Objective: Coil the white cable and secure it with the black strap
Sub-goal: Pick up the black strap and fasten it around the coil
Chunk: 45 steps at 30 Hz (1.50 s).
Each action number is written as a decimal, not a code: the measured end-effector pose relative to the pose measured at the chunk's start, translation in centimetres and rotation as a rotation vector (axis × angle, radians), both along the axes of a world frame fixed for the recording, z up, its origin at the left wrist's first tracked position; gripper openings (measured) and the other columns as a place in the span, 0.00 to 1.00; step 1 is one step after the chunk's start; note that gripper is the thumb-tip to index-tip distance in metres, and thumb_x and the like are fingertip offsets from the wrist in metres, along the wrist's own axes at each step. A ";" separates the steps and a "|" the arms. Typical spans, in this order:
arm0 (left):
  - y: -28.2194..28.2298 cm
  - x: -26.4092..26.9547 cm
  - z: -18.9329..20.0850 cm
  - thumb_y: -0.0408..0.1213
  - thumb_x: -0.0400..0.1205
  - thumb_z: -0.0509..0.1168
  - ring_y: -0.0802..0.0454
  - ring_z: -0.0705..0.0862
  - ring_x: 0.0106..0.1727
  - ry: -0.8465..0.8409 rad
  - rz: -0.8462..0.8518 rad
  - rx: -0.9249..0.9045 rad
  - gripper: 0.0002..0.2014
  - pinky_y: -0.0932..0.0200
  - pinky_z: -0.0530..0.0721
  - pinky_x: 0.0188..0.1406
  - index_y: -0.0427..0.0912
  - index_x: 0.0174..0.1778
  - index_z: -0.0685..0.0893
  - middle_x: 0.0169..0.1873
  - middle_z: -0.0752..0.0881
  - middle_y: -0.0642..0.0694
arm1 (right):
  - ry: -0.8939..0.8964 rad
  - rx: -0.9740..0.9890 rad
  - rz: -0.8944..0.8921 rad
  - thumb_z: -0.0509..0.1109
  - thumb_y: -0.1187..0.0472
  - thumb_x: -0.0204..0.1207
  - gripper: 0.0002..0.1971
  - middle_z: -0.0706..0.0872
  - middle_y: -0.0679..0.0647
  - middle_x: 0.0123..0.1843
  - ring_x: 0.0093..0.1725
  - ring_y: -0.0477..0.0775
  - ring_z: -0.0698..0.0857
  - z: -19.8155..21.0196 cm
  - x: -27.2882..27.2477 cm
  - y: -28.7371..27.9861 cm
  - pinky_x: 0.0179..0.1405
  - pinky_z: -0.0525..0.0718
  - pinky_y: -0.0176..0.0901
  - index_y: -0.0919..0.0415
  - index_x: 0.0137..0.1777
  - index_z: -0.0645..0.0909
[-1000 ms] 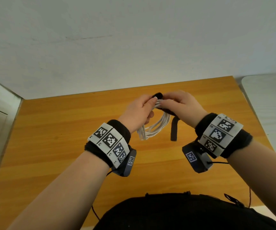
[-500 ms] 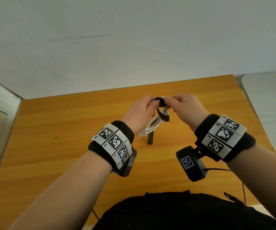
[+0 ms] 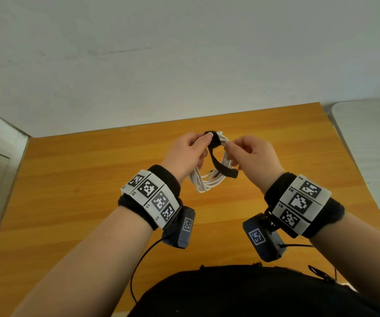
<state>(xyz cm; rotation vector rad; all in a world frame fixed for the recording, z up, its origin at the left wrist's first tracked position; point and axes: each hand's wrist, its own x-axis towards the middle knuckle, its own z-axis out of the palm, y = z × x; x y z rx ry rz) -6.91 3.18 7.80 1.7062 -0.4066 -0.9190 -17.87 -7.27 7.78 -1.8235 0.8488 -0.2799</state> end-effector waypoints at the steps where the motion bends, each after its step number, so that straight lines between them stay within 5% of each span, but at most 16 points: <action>1: 0.1 0.1 0.0 0.42 0.85 0.60 0.59 0.68 0.19 0.032 0.019 -0.016 0.14 0.59 0.71 0.28 0.37 0.61 0.82 0.22 0.72 0.52 | 0.030 -0.036 0.033 0.66 0.54 0.78 0.08 0.86 0.48 0.41 0.39 0.49 0.84 -0.2 -0.3 0.2 0.37 0.80 0.37 0.55 0.49 0.83; 6: 0.0 0.4 0.5 0.39 0.83 0.64 0.59 0.67 0.18 0.109 0.031 -0.079 0.10 0.59 0.71 0.27 0.37 0.54 0.84 0.17 0.71 0.57 | 0.155 -0.214 0.263 0.72 0.54 0.74 0.22 0.85 0.49 0.52 0.32 0.36 0.76 -1.1 -0.5 0.9 0.38 0.77 0.33 0.55 0.68 0.78; 8: -0.1 0.4 0.7 0.38 0.83 0.64 0.58 0.66 0.18 0.107 0.024 -0.083 0.08 0.58 0.71 0.27 0.38 0.51 0.84 0.17 0.70 0.57 | 0.201 -0.313 0.297 0.70 0.54 0.76 0.16 0.84 0.48 0.44 0.35 0.44 0.78 -1.2 -0.4 0.9 0.34 0.78 0.35 0.57 0.62 0.82; 11: 0.0 0.5 0.7 0.39 0.82 0.65 0.56 0.67 0.19 0.015 0.041 -0.059 0.10 0.55 0.71 0.29 0.34 0.48 0.85 0.17 0.70 0.56 | 0.171 -0.664 0.288 0.64 0.49 0.78 0.14 0.75 0.42 0.27 0.33 0.53 0.75 -0.9 -0.8 1.0 0.25 0.69 0.41 0.56 0.40 0.85; 13: 0.2 0.6 0.6 0.41 0.81 0.66 0.54 0.69 0.20 -0.091 0.032 -0.031 0.10 0.53 0.71 0.32 0.36 0.41 0.84 0.19 0.71 0.53 | 0.078 -0.924 0.273 0.62 0.46 0.76 0.17 0.71 0.41 0.22 0.34 0.54 0.73 -0.6 -1.1 0.9 0.31 0.63 0.40 0.53 0.33 0.85; 15: 0.3 0.8 0.4 0.42 0.82 0.65 0.52 0.71 0.24 -0.245 -0.005 0.029 0.10 0.55 0.72 0.32 0.42 0.37 0.81 0.22 0.73 0.50 | -0.001 -1.050 0.274 0.61 0.48 0.75 0.17 0.80 0.45 0.23 0.36 0.58 0.80 -0.3 -1.3 0.6 0.40 0.67 0.44 0.52 0.34 0.87; 19: 0.4 1.3 -0.3 0.43 0.82 0.63 0.59 0.75 0.32 -0.518 -0.052 0.159 0.08 0.72 0.68 0.28 0.43 0.49 0.84 0.31 0.78 0.55 | -0.139 -1.160 0.293 0.66 0.54 0.76 0.12 0.84 0.50 0.28 0.35 0.59 0.84 1.0 -1.1 -0.1 0.52 0.72 0.49 0.55 0.37 0.89; 24: 0.1 1.6 -0.3 0.43 0.84 0.60 0.55 0.77 0.41 -0.641 -0.166 0.295 0.12 0.68 0.69 0.32 0.43 0.59 0.83 0.41 0.81 0.52 | -0.166 -1.149 0.293 0.65 0.55 0.76 0.11 0.88 0.50 0.32 0.37 0.57 0.85 2.4 -0.5 -0.9 0.58 0.74 0.52 0.55 0.39 0.89; 27: 0.0 1.6 0.1 0.43 0.84 0.60 0.58 0.74 0.33 -0.562 -0.140 0.267 0.12 0.68 0.69 0.29 0.47 0.62 0.79 0.37 0.76 0.56 | -0.150 -1.088 0.336 0.67 0.56 0.75 0.10 0.88 0.49 0.32 0.36 0.56 0.86 2.6 -0.3 -1.1 0.57 0.76 0.52 0.55 0.38 0.89; 32: 0.1 1.9 0.2 0.42 0.84 0.61 0.55 0.70 0.20 -0.035 0.069 0.065 0.13 0.56 0.75 0.26 0.41 0.61 0.80 0.25 0.73 0.49 | -0.080 -1.040 0.496 0.64 0.55 0.72 0.12 0.85 0.49 0.28 0.30 0.56 0.84 2.5 -0.3 -0.5 0.55 0.77 0.49 0.57 0.32 0.86; 36: 0.2 1.9 1.0 0.41 0.82 0.65 0.58 0.65 0.14 0.274 0.149 -0.054 0.07 0.61 0.72 0.21 0.42 0.45 0.82 0.16 0.69 0.53 | -0.034 -1.035 0.493 0.65 0.56 0.71 0.11 0.85 0.49 0.27 0.30 0.55 0.84 2.2 -0.4 -0.3 0.54 0.79 0.50 0.57 0.32 0.86; 40: 0.3 2.0 1.3 0.38 0.79 0.69 0.57 0.62 0.17 0.252 0.104 -0.095 0.05 0.59 0.70 0.25 0.44 0.38 0.85 0.17 0.66 0.54 | -0.021 -1.017 0.443 0.65 0.57 0.71 0.11 0.86 0.50 0.28 0.31 0.57 0.85 2.2 -0.4 -0.6 0.53 0.79 0.52 0.58 0.34 0.87; 45: 0.3 2.1 0.9 0.40 0.79 0.69 0.56 0.68 0.18 -0.016 0.039 -0.030 0.09 0.58 0.72 0.24 0.40 0.52 0.87 0.18 0.70 0.54 | -0.093 -1.030 0.429 0.66 0.58 0.73 0.10 0.85 0.50 0.28 0.30 0.57 0.83 2.7 -0.4 -0.7 0.51 0.79 0.51 0.58 0.34 0.86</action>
